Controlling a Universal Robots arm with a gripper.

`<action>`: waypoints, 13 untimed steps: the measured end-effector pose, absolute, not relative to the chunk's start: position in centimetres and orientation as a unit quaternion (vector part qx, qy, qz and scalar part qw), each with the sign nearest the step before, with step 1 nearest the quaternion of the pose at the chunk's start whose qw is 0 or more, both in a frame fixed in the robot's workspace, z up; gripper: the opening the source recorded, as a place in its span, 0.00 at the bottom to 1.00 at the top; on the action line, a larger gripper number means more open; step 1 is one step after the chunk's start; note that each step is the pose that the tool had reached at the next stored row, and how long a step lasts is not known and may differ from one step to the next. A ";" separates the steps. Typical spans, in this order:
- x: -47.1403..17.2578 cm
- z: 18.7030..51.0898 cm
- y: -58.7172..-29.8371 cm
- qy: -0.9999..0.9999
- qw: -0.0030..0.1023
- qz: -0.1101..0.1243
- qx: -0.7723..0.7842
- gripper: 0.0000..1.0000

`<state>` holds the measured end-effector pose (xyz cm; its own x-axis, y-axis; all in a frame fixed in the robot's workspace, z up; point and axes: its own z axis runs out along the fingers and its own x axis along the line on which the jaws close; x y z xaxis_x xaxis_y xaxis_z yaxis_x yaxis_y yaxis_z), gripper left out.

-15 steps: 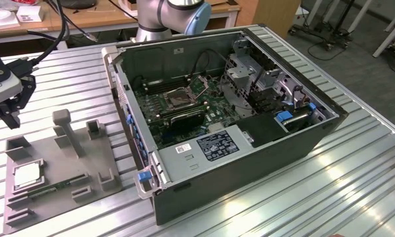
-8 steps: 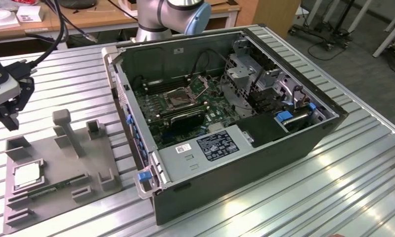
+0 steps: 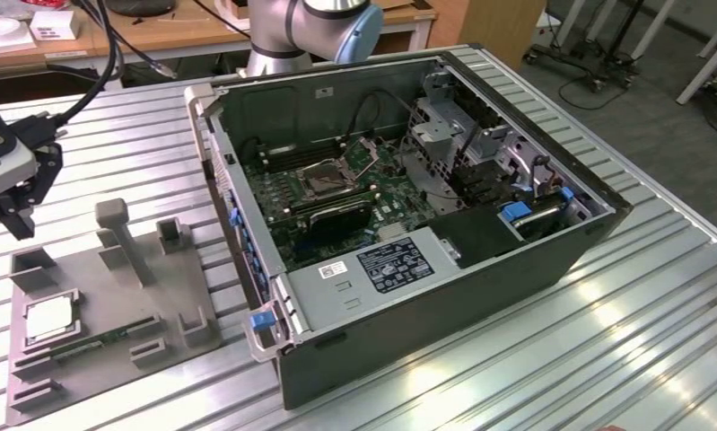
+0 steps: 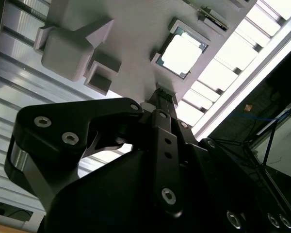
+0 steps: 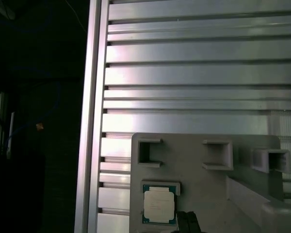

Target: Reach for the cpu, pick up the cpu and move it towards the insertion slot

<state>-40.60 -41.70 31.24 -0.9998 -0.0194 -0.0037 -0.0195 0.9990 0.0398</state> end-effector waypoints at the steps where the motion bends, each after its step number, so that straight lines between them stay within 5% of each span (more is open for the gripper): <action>1: -40.6 31.2 -41.7 1.000 0.002 0.020 -0.010 0.11; 13: -40.8 31.0 -41.7 1.000 0.002 0.020 -0.010 0.11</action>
